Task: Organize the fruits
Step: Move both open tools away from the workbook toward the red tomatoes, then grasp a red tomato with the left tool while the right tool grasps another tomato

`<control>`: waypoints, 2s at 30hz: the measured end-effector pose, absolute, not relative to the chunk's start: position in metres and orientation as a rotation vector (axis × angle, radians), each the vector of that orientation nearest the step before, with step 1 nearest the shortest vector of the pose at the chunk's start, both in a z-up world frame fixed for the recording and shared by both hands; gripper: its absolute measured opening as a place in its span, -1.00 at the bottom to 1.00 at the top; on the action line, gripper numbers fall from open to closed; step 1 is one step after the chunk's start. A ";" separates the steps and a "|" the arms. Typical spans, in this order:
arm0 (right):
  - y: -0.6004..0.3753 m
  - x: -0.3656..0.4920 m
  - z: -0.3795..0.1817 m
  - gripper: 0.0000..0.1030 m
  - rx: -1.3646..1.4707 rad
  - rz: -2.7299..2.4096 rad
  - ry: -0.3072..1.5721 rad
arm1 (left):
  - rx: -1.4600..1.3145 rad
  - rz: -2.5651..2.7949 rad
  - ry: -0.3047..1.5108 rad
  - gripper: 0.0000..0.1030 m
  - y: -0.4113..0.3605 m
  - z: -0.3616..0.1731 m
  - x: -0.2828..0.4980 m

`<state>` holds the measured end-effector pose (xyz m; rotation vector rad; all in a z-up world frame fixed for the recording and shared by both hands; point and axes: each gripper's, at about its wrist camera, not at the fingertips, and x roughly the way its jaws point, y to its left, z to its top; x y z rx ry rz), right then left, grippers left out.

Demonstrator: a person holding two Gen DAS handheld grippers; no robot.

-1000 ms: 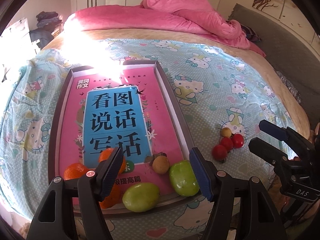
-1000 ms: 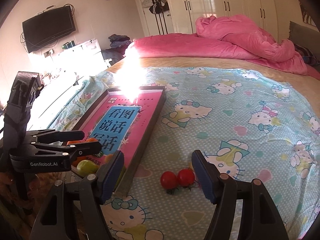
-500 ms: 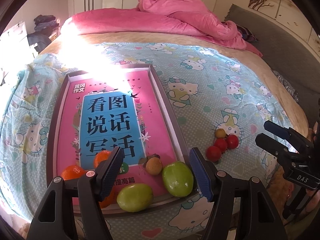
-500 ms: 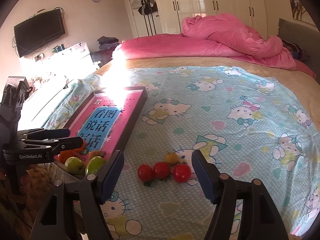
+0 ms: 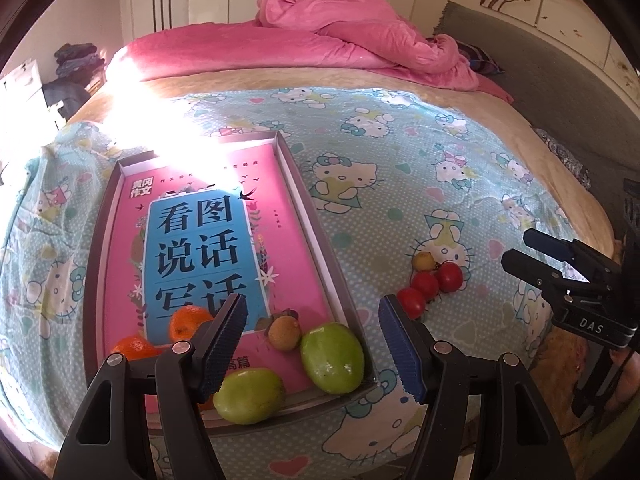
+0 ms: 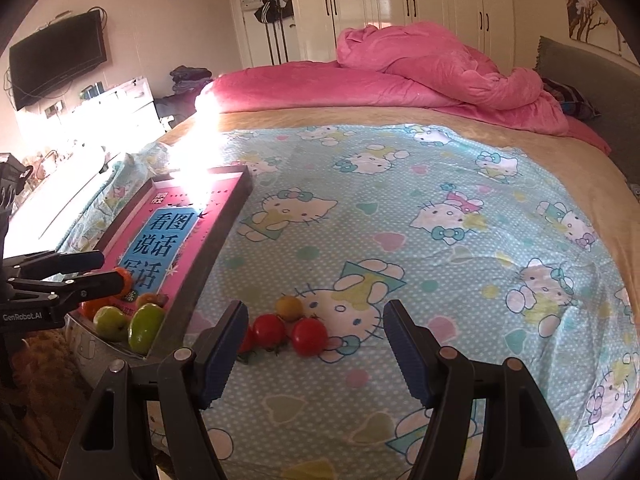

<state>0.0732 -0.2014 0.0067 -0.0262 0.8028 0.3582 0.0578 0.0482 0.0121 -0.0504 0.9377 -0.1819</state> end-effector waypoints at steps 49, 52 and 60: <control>-0.193 0.108 -0.055 0.09 -0.056 0.402 1.024 | 0.297 -0.477 1.126 0.05 -0.060 -0.042 0.093; -0.187 0.108 -0.058 0.02 -0.087 0.413 1.027 | 0.293 -0.472 1.139 0.05 -0.059 -0.045 0.096; -0.178 0.112 -0.063 -0.12 -0.115 0.428 1.030 | 0.277 -0.477 1.157 0.05 -0.061 -0.052 0.102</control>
